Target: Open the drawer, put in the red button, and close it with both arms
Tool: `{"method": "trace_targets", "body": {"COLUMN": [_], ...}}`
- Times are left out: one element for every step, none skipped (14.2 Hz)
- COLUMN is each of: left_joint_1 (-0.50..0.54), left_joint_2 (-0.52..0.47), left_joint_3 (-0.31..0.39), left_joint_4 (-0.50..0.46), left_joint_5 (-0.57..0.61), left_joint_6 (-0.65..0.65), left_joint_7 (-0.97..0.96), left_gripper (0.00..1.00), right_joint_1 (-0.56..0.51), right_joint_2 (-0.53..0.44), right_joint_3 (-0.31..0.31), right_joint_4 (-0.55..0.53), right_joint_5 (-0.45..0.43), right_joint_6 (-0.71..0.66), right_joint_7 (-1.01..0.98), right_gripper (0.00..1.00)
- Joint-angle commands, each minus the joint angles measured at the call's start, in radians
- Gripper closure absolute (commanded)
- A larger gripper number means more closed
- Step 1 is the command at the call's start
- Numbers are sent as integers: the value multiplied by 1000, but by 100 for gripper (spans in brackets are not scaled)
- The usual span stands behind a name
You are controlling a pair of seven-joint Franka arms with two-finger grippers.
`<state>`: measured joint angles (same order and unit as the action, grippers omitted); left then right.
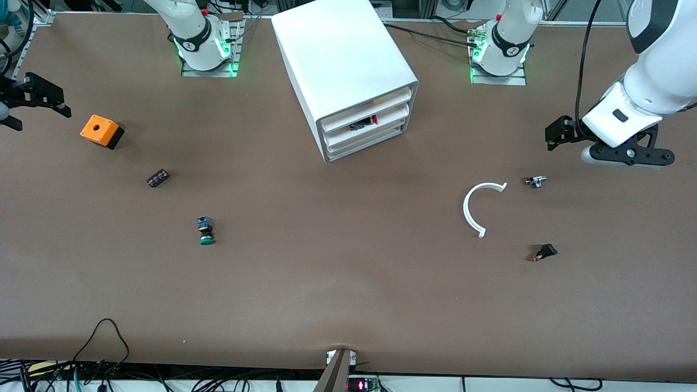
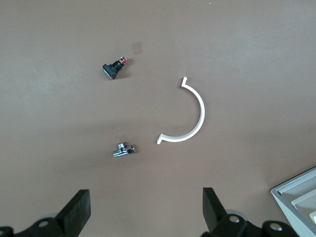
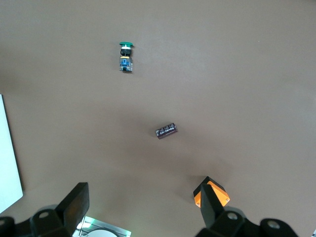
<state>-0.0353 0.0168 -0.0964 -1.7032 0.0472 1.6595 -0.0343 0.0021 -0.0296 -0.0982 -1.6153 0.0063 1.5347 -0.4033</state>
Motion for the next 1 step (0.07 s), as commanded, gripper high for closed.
{"method": "trace_targets", "body": {"left_joint_1": [0], "left_joint_2": [-15], "left_joint_3": [-3], "left_joint_4": [10], "left_joint_5": [-15], "left_joint_6": [-3], "left_joint_7": [-6], "left_gripper": [0], "right_joint_1": [-4], "right_joint_2": [10], "right_joint_3": [5], "right_joint_4": [26], "right_joint_5": [4], "right_joint_6": [-24], "right_joint_7": [0], "right_gripper": [0]}}
